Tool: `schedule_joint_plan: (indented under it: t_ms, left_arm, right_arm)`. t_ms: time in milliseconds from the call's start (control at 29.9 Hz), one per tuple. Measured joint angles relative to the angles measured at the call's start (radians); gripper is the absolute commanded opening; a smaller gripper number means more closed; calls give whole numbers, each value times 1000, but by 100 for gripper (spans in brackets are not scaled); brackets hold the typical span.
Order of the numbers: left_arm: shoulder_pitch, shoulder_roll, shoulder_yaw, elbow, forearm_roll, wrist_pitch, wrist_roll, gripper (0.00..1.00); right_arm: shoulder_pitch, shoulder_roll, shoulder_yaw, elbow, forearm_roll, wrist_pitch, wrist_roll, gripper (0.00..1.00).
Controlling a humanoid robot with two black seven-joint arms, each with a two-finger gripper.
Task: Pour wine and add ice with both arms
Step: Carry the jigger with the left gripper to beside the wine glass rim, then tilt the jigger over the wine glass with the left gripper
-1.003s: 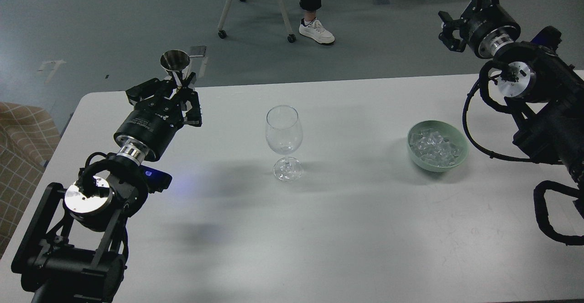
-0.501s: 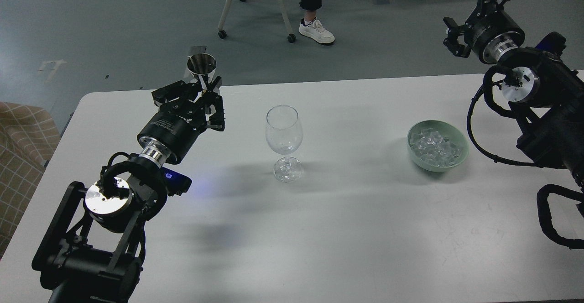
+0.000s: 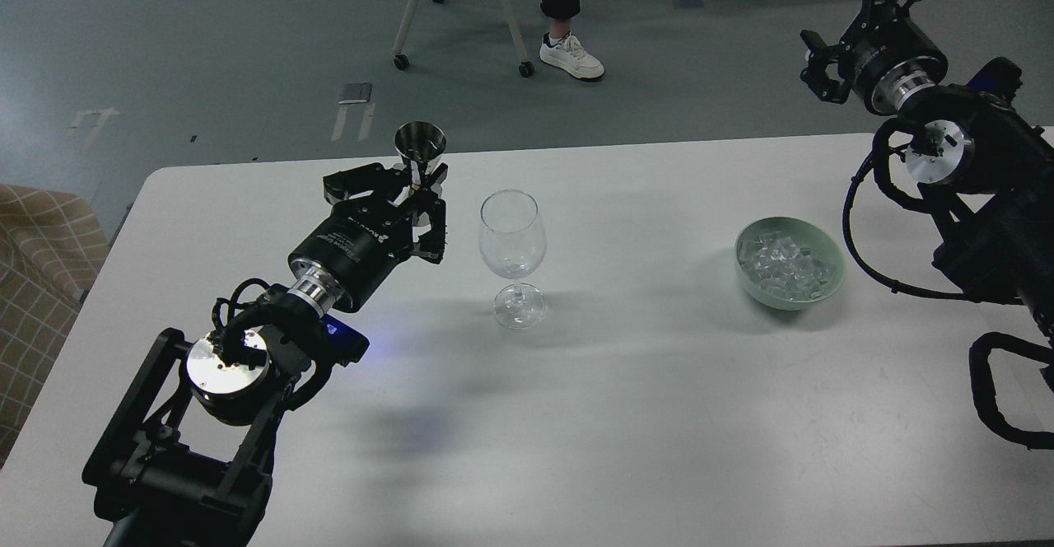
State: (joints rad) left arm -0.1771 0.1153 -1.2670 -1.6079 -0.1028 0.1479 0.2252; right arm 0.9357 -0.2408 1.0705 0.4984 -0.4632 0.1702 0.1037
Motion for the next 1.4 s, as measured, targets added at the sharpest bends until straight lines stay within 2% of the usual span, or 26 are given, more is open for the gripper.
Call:
schedule_joint_plan:
  t_ms: [802,1404]
  left_arm:
    - [-58,-2,11,3,139,87,6,0]
    - [-76,-36,66,0,279,86,14,0]
  right_arm:
    - [-15,-11,-1,1,1,0,1,100]
    - [-26,-12,2,11,1,0,2,100]
